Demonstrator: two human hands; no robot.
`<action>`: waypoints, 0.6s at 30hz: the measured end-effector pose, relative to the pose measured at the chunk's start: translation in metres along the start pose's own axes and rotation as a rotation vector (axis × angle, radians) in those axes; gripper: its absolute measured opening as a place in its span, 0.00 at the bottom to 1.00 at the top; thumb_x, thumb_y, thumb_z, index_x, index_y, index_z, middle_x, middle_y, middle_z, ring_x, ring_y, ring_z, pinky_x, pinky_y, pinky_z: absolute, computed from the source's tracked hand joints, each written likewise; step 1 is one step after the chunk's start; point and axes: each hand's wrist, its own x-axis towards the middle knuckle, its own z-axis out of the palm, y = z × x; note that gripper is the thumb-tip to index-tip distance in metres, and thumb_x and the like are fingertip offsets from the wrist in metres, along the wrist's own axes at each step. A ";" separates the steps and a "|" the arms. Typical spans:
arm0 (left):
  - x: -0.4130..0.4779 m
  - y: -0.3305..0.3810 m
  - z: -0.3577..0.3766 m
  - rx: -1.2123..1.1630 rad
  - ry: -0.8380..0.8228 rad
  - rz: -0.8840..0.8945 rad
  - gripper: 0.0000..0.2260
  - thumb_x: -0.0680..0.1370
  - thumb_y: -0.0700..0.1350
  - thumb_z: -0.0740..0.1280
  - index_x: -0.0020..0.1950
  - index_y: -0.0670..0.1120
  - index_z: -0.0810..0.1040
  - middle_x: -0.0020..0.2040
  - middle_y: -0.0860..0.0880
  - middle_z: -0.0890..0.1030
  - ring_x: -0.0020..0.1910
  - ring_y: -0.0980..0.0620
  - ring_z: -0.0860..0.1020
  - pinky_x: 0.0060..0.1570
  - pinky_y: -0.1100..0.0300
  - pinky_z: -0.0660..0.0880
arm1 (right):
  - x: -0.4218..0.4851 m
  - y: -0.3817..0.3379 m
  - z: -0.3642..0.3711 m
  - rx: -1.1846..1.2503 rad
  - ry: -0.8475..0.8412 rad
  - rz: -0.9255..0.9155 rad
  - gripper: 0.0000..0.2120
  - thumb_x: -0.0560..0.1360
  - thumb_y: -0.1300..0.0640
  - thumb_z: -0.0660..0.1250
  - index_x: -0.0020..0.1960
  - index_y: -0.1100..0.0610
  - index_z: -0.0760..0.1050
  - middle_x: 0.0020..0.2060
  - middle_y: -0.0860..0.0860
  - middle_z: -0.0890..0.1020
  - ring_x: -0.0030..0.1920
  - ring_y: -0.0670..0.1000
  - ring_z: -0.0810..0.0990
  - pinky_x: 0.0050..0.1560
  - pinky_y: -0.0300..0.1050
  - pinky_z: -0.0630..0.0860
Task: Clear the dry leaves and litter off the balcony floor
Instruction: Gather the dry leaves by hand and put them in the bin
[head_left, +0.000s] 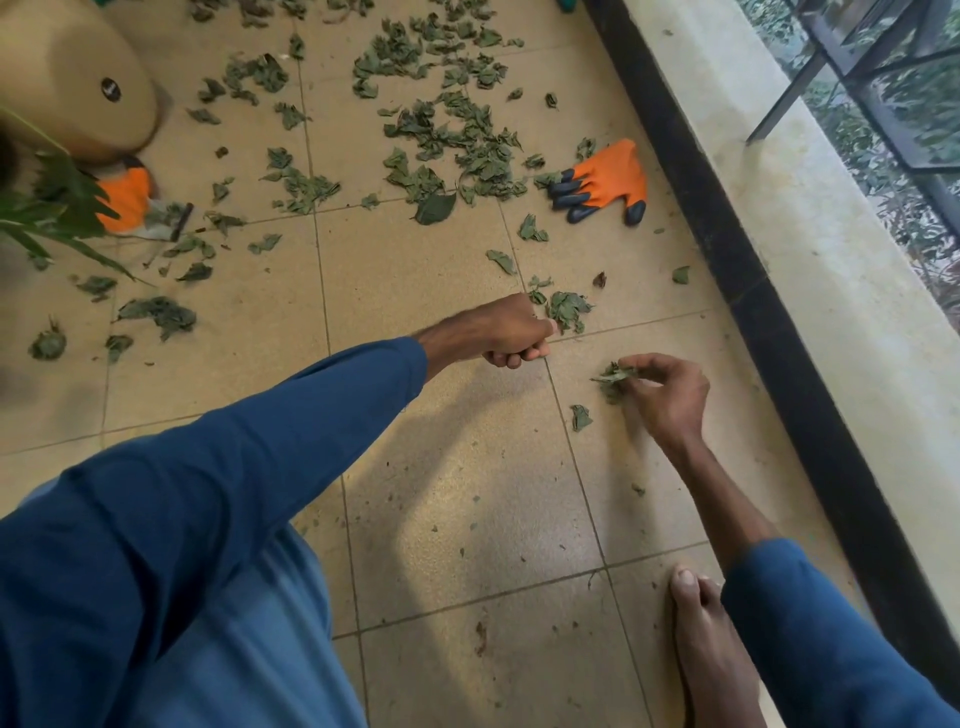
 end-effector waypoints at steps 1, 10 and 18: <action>0.000 -0.001 0.000 -0.002 0.001 0.000 0.17 0.86 0.48 0.59 0.42 0.43 0.79 0.29 0.52 0.75 0.24 0.57 0.71 0.24 0.65 0.65 | -0.003 0.002 0.002 -0.087 0.014 -0.038 0.09 0.73 0.63 0.75 0.51 0.53 0.86 0.47 0.47 0.87 0.48 0.44 0.85 0.56 0.45 0.82; 0.000 0.002 0.001 -0.002 -0.011 0.005 0.17 0.86 0.47 0.60 0.40 0.44 0.78 0.29 0.51 0.75 0.24 0.56 0.71 0.24 0.65 0.64 | -0.017 0.024 0.006 -0.539 -0.047 -0.433 0.15 0.78 0.66 0.68 0.62 0.57 0.82 0.64 0.55 0.82 0.62 0.57 0.80 0.61 0.56 0.79; 0.002 0.004 0.002 0.001 -0.017 0.011 0.17 0.86 0.48 0.59 0.43 0.43 0.79 0.30 0.51 0.75 0.24 0.56 0.71 0.25 0.65 0.65 | -0.026 0.030 0.008 -0.731 -0.164 -0.552 0.11 0.83 0.57 0.63 0.60 0.61 0.78 0.57 0.57 0.79 0.52 0.57 0.79 0.47 0.50 0.82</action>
